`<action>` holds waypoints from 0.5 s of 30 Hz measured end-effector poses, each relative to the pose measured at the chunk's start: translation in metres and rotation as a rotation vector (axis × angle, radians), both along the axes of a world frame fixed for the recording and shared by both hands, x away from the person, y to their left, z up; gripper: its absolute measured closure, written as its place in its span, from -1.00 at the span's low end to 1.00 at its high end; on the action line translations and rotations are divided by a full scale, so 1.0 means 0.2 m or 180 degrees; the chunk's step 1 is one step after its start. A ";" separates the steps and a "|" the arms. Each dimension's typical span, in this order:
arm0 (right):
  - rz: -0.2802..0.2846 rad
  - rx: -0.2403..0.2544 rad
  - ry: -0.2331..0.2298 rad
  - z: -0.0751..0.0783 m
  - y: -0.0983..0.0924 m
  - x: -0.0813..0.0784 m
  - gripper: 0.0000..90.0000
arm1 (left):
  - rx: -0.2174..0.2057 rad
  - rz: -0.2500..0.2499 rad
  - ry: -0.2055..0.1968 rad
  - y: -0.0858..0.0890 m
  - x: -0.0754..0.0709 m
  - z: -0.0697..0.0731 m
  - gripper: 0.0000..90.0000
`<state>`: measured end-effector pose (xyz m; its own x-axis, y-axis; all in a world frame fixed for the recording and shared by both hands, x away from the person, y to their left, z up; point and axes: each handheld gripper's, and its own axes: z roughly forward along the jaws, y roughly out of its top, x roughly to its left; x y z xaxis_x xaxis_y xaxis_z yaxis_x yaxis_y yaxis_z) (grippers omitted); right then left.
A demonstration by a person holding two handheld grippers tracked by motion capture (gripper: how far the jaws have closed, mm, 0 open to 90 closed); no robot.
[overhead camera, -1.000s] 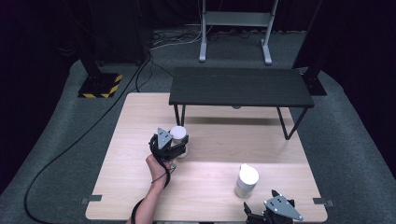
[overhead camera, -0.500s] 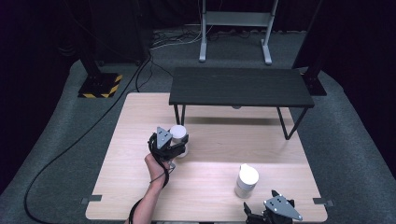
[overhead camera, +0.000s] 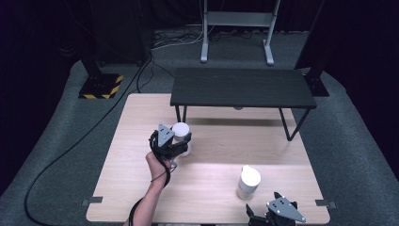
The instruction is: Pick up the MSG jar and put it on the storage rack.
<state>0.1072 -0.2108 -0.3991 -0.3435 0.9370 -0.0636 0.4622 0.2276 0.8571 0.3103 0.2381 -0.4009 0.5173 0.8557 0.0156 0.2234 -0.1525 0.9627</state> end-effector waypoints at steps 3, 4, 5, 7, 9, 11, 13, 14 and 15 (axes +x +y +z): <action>-0.0007 -0.0001 -0.0003 0.00 0.00 0.00 -1.00 | 0.0001 -0.0018 -0.0007 0.00 0.00 0.02 -0.24; -0.0014 0.0003 -0.0002 0.00 0.00 0.00 -1.00 | 0.0001 -0.0024 -0.0012 0.00 0.00 0.02 -0.24; -0.0018 0.0003 -0.0001 0.00 0.00 0.00 -1.00 | 0.0008 -0.0031 -0.0016 0.00 0.00 0.03 -0.24; -0.0016 0.0003 0.0000 0.00 0.00 0.00 -1.00 | 0.0007 -0.0042 -0.0021 0.00 0.00 0.04 -0.24; -0.0008 -0.0002 -0.0005 0.01 0.00 0.00 -1.00 | -0.0004 -0.0051 -0.0019 0.00 0.00 0.05 -0.24; -0.0006 -0.0004 -0.0007 0.01 0.00 0.00 -1.00 | -0.0019 -0.0058 -0.0021 0.00 0.01 0.06 -0.24; -0.0005 -0.0002 -0.0007 0.01 0.00 0.00 -1.00 | -0.0026 -0.0059 -0.0027 0.01 0.01 0.07 -0.25; -0.0001 -0.0003 -0.0011 0.01 0.00 0.00 -1.00 | -0.0019 -0.0059 -0.0026 0.01 0.01 0.08 -0.24; -0.0001 -0.0003 -0.0011 0.01 0.00 0.00 -1.00 | -0.0020 -0.0059 -0.0031 0.01 0.01 0.08 -0.24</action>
